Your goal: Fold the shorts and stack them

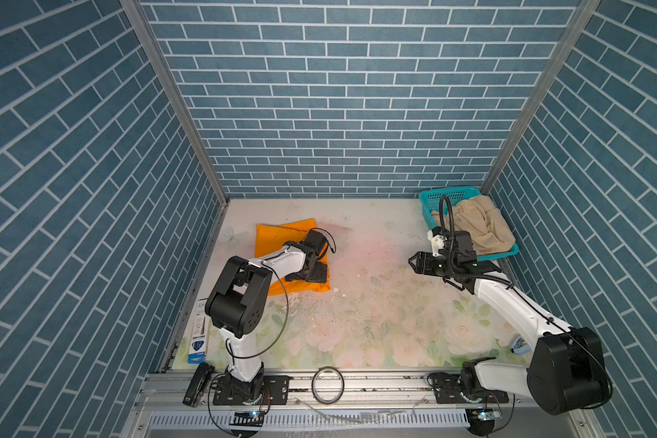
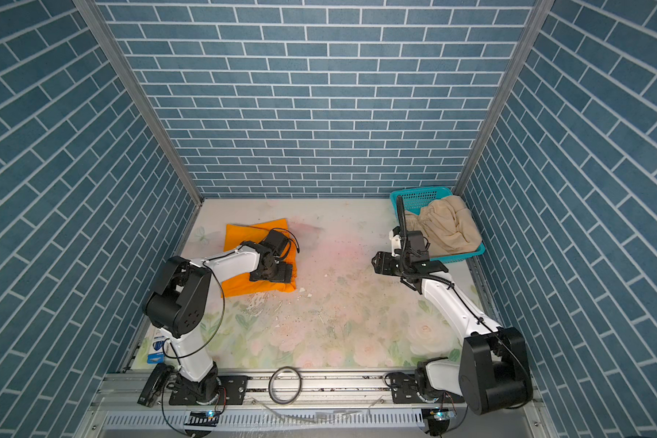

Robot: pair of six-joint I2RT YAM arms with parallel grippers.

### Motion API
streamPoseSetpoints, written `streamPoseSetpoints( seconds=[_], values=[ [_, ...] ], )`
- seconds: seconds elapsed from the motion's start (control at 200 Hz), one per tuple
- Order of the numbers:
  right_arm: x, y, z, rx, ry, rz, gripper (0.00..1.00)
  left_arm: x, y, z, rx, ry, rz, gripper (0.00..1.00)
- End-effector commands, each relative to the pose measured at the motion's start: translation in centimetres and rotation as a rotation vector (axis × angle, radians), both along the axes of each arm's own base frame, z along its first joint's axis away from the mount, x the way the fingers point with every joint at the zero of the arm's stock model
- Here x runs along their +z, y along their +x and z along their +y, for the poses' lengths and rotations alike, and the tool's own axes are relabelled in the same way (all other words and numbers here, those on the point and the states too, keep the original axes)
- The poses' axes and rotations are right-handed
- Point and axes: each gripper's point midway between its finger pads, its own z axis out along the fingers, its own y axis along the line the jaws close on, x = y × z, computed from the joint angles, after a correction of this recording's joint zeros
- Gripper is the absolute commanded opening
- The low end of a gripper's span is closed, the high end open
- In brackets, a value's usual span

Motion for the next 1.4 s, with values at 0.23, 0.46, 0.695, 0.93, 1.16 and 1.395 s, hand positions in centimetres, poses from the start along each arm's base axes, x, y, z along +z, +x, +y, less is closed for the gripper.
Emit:
streamPoseSetpoints(
  seconds=[0.23, 0.46, 0.695, 0.93, 1.16, 1.395],
  values=[
    [2.3, 2.6, 1.1, 0.003, 0.042, -0.048, 0.69, 4.9, 1.3, -0.4, -0.034, -0.097, -0.008, 1.0],
    [2.8, 3.6, 0.7, 0.01, 0.003, -0.064, 0.69, 3.5, 1.9, -0.5, -0.039, -0.039, 0.047, 1.0],
    [5.6, 5.5, -2.7, -0.066, -0.04, -0.123, 0.7, 1.1, 0.5, 1.3, -0.042, 0.066, 0.126, 1.0],
    [7.9, 6.3, -5.9, -0.127, -0.073, -0.151, 0.7, -0.1, 2.2, 3.6, -0.023, 0.116, 0.109, 1.0],
    [9.4, 6.0, -8.6, -0.193, -0.096, -0.166, 0.7, -0.2, 4.6, 8.1, 0.004, 0.186, 0.107, 1.0],
    [8.4, 6.4, -9.7, -0.231, -0.102, -0.13, 0.7, 0.3, 8.6, 11.5, 0.015, 0.218, 0.073, 1.0]
  ],
)
